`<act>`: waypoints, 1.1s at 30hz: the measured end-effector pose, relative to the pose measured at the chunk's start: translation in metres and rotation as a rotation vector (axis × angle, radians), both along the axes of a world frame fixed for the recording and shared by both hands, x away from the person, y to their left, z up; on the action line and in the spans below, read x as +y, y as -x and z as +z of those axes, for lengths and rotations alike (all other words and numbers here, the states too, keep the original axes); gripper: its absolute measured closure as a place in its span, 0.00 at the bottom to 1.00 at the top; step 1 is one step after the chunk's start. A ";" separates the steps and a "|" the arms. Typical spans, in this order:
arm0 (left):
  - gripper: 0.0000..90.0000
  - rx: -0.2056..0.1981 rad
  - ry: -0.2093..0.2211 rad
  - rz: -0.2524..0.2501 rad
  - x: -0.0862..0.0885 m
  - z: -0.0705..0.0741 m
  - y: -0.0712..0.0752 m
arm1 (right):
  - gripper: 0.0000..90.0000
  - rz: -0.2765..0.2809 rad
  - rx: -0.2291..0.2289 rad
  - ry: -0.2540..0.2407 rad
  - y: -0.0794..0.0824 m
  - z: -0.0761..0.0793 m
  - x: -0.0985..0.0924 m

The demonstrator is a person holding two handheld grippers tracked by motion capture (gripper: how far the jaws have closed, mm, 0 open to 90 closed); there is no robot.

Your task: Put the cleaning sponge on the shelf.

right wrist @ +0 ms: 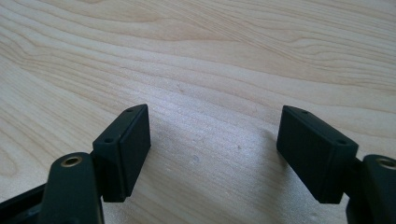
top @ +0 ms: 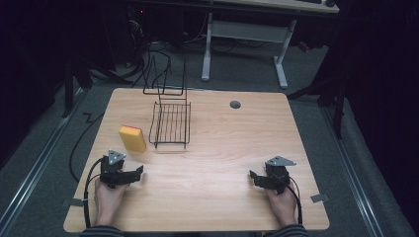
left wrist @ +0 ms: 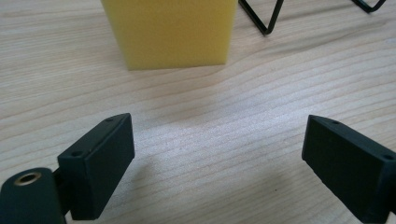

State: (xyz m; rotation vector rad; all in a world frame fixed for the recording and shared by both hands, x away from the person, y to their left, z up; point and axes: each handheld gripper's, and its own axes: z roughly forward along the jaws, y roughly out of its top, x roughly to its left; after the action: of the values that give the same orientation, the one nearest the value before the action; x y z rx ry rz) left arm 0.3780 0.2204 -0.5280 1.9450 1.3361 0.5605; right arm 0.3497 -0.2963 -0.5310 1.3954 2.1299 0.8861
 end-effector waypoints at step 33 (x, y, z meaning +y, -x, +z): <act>0.00 -0.092 0.055 0.031 0.002 0.053 -0.005 | 0.29 0.002 -0.001 0.002 0.000 0.000 0.000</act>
State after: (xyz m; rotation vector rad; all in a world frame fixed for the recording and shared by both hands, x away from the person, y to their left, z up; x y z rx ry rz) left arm 0.3833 0.2223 -0.4746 1.8351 1.3118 0.6149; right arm 0.3498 -0.2965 -0.5310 1.3920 2.1311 0.8856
